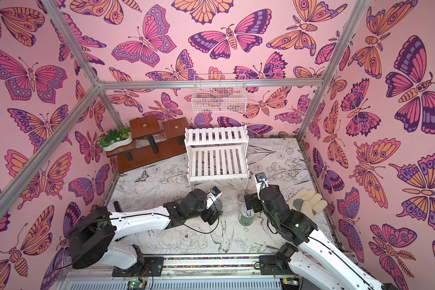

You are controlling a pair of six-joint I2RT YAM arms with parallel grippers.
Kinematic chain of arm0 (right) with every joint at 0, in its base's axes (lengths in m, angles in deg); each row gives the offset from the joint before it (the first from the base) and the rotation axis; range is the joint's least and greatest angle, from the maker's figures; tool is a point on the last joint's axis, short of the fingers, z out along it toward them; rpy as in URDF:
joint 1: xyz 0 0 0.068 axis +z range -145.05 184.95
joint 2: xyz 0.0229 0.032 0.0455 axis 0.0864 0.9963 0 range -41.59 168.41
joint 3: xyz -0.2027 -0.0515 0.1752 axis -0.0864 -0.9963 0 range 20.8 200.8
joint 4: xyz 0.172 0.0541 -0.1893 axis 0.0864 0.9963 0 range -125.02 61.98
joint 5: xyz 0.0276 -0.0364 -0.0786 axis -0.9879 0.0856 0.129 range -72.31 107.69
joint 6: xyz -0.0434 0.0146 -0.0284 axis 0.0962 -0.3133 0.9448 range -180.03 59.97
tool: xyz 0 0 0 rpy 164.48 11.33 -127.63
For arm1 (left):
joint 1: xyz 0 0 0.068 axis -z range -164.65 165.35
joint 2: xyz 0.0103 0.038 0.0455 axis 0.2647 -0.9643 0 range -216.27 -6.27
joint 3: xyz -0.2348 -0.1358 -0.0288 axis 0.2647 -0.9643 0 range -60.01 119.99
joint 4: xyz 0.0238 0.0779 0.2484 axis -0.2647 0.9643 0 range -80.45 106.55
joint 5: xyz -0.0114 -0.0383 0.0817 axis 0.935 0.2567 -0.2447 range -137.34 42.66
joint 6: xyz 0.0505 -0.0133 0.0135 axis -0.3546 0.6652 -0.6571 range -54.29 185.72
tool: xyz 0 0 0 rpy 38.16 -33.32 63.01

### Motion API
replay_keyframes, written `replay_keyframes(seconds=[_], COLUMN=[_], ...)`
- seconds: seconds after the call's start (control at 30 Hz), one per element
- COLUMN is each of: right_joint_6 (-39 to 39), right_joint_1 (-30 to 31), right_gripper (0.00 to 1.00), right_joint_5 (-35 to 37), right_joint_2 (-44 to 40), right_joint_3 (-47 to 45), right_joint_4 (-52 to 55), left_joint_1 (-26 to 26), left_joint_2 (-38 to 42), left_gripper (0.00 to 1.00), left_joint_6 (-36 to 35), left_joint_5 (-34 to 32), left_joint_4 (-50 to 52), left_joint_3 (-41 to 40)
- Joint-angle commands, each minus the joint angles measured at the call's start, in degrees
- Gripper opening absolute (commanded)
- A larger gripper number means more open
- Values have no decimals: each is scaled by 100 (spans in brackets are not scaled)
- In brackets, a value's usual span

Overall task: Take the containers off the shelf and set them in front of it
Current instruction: Place the container at the center of the board, then reset both arms

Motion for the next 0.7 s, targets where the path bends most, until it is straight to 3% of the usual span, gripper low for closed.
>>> replay_keyframes(seconds=[0.0, 0.3, 0.47, 0.67], right_joint_6=[66, 19, -59, 99], right_joint_1=[-335, -2215, -3069, -3538], right_gripper=[99, 99, 99, 99], right_joint_5=[-427, -2005, -2508, -2482], right_joint_2=[83, 543, 1029, 1596], right_joint_3=[210, 188, 118, 63], right_joint_4=[-276, -923, -1596, -2237], left_joint_1=[19, -99, -772, -1865], left_joint_2=[321, 1248, 1559, 1959], left_gripper=[100, 100, 100, 100], left_joint_6=[-2, -55, 32, 111], left_joint_5=[-198, -987, -960, -703], left_joint_4=[366, 777, 934, 895], left_joint_3=[82, 432, 560, 459])
